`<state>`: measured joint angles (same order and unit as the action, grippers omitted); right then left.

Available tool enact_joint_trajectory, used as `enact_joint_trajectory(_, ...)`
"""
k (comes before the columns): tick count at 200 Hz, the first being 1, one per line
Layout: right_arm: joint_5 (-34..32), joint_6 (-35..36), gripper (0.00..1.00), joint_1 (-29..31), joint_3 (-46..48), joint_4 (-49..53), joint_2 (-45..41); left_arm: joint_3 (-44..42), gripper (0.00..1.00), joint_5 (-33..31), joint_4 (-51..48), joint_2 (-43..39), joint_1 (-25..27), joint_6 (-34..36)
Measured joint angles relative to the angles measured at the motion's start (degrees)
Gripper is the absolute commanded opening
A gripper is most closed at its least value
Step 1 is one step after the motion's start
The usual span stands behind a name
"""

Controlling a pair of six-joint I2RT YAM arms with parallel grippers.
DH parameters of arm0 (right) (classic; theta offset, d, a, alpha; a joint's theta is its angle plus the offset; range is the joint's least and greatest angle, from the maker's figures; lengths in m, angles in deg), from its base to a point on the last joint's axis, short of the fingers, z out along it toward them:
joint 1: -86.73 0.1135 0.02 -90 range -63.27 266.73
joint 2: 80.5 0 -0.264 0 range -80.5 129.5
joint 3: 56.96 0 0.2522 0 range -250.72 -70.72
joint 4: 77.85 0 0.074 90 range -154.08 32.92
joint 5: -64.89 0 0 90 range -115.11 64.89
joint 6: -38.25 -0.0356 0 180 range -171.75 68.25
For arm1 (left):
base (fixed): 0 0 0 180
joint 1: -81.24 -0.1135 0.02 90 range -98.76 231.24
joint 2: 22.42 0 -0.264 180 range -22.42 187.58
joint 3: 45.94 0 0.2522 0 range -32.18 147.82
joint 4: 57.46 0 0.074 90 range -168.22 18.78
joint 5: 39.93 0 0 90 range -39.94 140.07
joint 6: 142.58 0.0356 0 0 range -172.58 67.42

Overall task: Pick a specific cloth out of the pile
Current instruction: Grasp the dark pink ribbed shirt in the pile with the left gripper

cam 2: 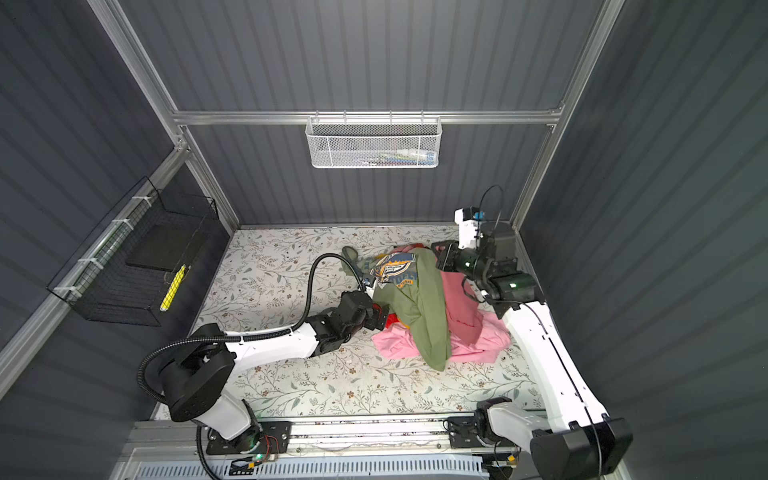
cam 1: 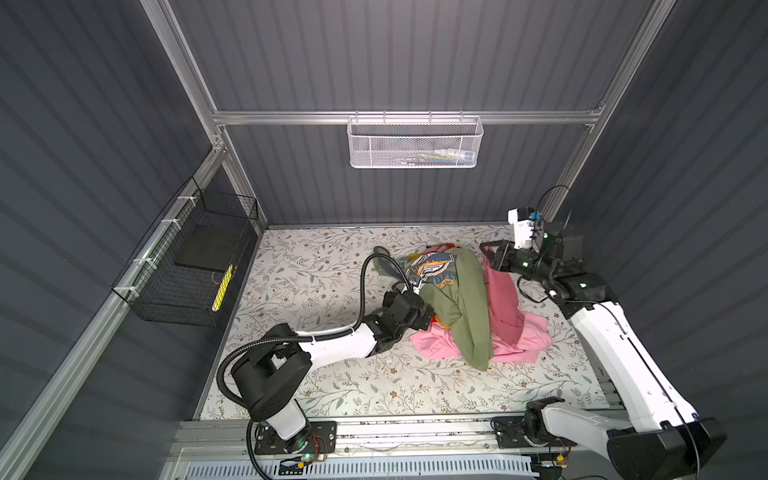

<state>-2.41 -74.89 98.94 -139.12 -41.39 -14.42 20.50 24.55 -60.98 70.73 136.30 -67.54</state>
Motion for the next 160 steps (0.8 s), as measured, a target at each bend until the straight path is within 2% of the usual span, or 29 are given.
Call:
enact_joint_trajectory(33,-0.4,0.3,0.0,2.7,4.5,-1.6,-0.3,0.8,1.0,0.0,-1.2,0.0,0.3,0.5)
enact_joint_trajectory(61,-0.4,0.7,0.0,3.4,6.5,-2.7,-2.7,4.4,1.0,1.0,-2.1,0.0,1.0,3.5)
enact_joint_trajectory(92,-0.6,1.4,0.0,3.4,6.5,-3.3,-3.8,10.3,1.0,8.9,0.0,0.2,3.0,7.5)
enact_joint_trajectory(126,-1.6,2.6,0.0,3.4,6.5,-2.9,-3.8,13.5,1.0,18.8,5.3,3.7,6.1,7.9)
enact_joint_trajectory(160,-1.9,2.8,0.0,2.8,6.5,-2.8,-3.8,13.5,1.0,22.8,9.3,8.2,8.3,5.7)
